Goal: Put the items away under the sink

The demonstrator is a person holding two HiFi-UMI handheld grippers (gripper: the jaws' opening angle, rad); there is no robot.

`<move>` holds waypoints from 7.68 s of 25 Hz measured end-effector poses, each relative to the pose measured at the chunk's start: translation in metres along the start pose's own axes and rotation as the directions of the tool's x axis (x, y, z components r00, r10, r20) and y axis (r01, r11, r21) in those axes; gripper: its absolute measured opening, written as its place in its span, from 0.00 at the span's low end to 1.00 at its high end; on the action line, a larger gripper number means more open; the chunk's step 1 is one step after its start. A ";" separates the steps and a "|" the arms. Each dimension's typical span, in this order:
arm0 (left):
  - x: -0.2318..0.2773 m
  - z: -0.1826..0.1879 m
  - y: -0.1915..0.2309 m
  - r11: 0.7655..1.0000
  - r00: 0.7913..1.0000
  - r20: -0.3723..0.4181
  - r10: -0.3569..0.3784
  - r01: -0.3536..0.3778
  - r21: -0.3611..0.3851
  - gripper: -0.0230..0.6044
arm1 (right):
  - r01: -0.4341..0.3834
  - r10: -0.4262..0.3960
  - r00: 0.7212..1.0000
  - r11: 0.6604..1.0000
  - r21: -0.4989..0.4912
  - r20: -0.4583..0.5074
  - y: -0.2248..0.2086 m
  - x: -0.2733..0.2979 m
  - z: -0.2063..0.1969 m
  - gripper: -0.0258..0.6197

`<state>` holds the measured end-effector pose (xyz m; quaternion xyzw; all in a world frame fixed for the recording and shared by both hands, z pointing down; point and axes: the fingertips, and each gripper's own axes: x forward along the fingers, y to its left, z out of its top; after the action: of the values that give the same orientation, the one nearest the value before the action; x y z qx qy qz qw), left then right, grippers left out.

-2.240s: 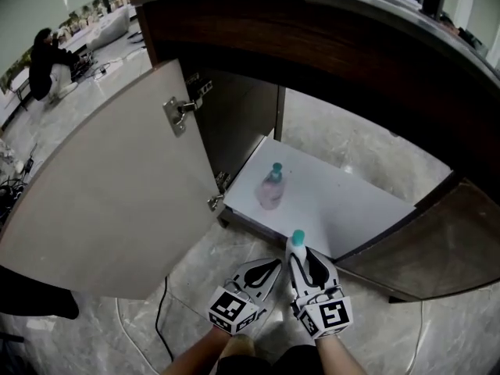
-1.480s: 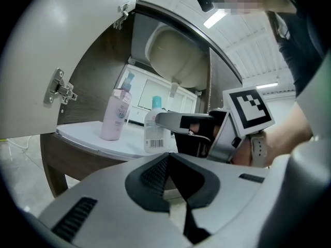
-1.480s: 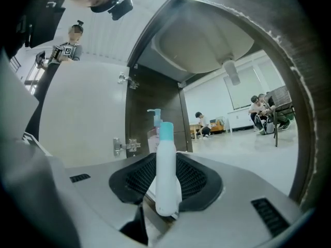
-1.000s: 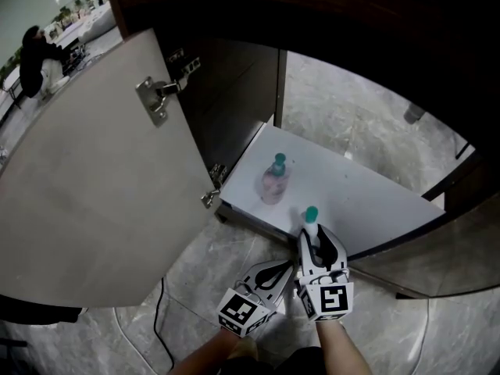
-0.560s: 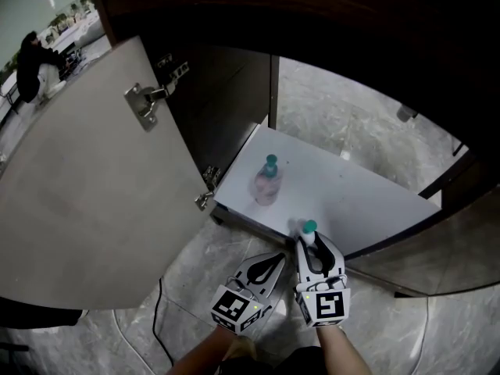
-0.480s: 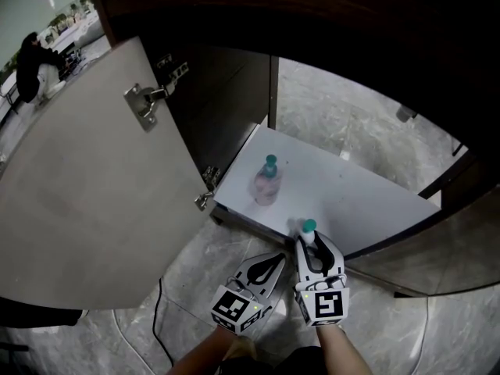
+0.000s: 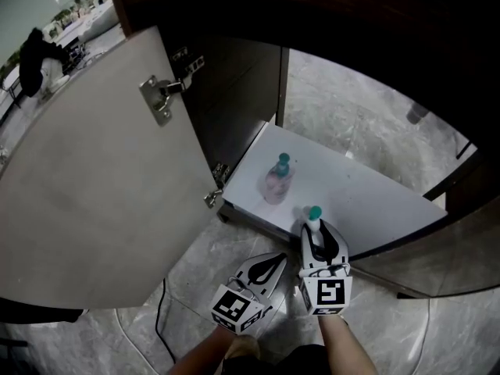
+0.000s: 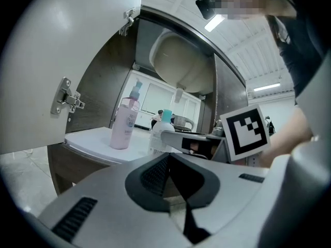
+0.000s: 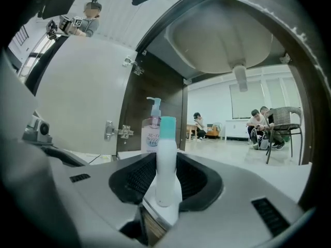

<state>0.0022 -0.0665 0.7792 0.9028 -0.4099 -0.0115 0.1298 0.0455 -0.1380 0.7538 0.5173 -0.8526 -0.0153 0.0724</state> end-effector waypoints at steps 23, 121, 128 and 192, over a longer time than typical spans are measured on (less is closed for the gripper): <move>-0.022 0.000 -0.009 0.999 0.999 0.037 0.038 -0.037 -0.012 0.05 | -0.010 0.011 1.000 0.998 0.061 -0.027 0.001 -0.020 -0.007 0.27; -0.137 0.623 -0.264 0.983 0.984 -0.030 -0.177 0.178 0.046 0.05 | -0.262 0.262 0.965 0.959 0.104 0.017 0.029 -0.260 0.639 0.10; -0.107 0.631 -0.256 0.967 0.968 -0.043 -0.248 0.250 0.056 0.05 | -0.179 0.178 0.984 0.978 0.105 0.019 0.007 -0.252 0.643 0.10; 0.145 0.569 -0.432 0.979 0.979 -0.057 0.195 -0.198 -0.045 0.05 | -0.335 0.127 0.746 0.920 -0.203 -0.654 -0.571 -0.210 0.375 0.28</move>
<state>0.3442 -0.0299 0.1366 0.8543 -0.4931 0.0146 0.1635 0.5909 -0.2356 0.3032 0.3636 -0.8237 0.0352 0.4336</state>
